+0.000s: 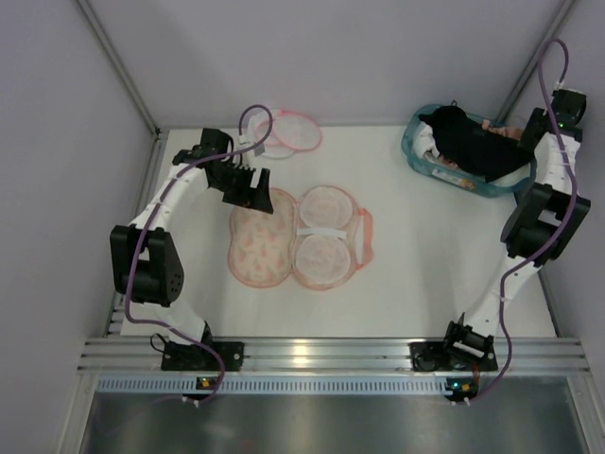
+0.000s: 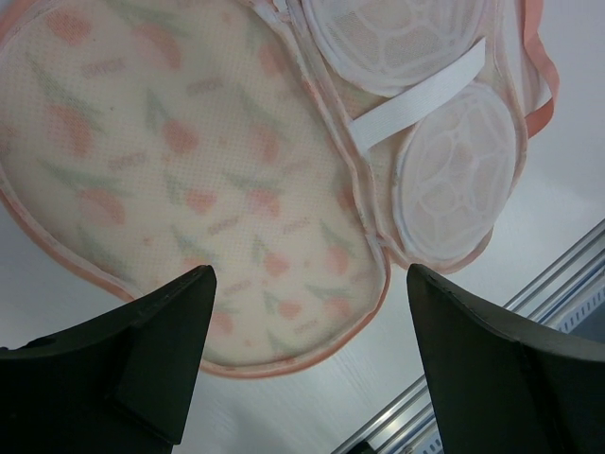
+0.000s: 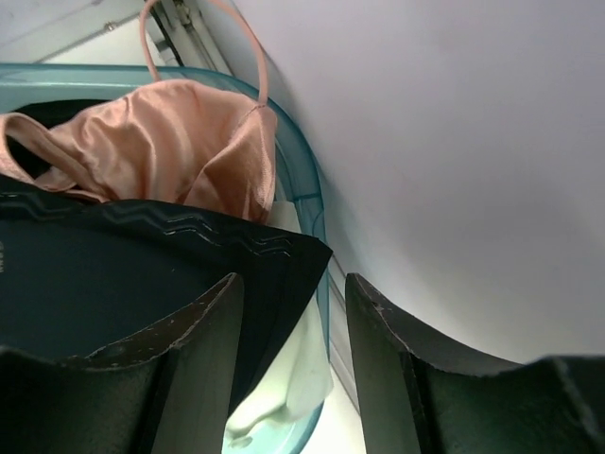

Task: Place the bra in the laundry bag and zip it closed
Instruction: Pick up the bra from the bin, then place the bra in the laundry bag, then adjust the bra at the center of the board.

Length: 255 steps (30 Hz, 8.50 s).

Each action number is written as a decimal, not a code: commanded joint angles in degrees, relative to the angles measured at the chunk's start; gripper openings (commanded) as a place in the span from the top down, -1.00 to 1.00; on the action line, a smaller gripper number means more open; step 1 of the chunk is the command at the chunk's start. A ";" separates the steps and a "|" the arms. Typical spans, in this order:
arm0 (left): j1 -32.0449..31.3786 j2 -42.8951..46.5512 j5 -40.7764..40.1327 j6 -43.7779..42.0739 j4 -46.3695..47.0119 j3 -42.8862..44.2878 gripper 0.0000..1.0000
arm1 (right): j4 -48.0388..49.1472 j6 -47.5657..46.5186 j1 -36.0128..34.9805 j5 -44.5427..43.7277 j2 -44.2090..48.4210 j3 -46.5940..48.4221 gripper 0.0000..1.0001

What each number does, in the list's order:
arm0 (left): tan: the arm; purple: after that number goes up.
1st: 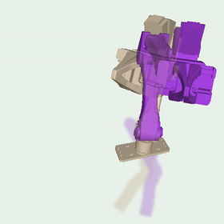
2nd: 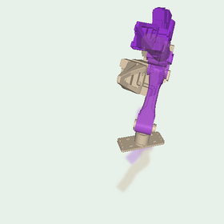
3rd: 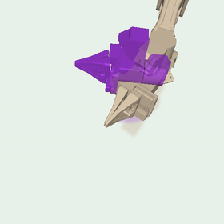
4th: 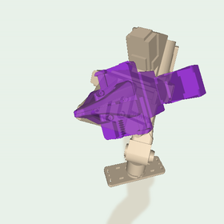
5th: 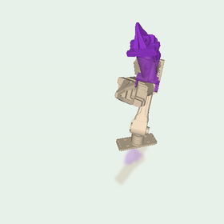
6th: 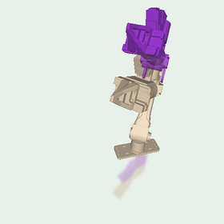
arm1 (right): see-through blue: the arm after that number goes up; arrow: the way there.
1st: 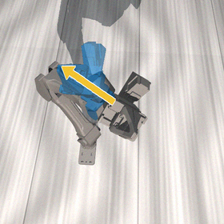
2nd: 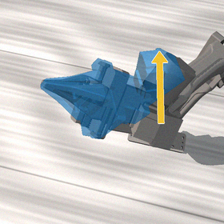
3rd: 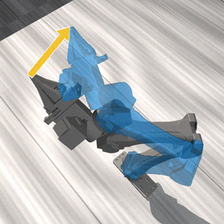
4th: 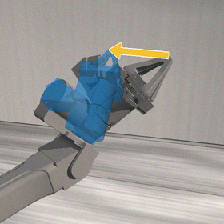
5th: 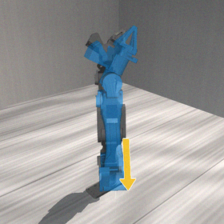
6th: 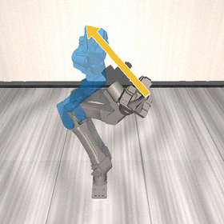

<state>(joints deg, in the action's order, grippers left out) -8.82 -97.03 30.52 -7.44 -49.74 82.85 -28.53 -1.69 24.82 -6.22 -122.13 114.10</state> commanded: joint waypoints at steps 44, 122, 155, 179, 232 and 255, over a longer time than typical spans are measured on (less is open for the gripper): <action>0.12 0.79 -0.46 1.11 0.60 2.14 -0.77 | 6.03 7.41 0.49 15.18 9.97 -5.37 1.00; -51.49 18.37 -44.24 -19.84 45.62 -0.41 -0.94 | 24.68 48.91 -35.10 41.63 39.07 -25.69 1.00; -19.75 29.88 -26.83 0.32 35.50 -9.28 -0.96 | -6.09 -10.17 -37.12 65.19 69.83 -17.51 1.00; -18.43 33.92 -27.44 -1.00 35.41 -15.61 -0.97 | 3.04 -11.66 -64.54 42.56 68.87 -40.81 1.00; -13.94 27.16 6.46 -15.38 14.36 -21.06 -0.76 | 1.38 -1.67 -45.13 36.88 22.19 -20.49 -0.53; -42.51 13.02 -6.17 -51.88 13.26 -33.10 -0.50 | 3.75 7.93 -35.55 41.81 21.31 -31.48 -0.56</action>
<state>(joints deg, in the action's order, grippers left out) -49.95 -81.76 24.67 -56.73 -40.21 49.80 -25.82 5.15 -11.97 33.82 -101.32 83.53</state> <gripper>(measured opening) 0.764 0.781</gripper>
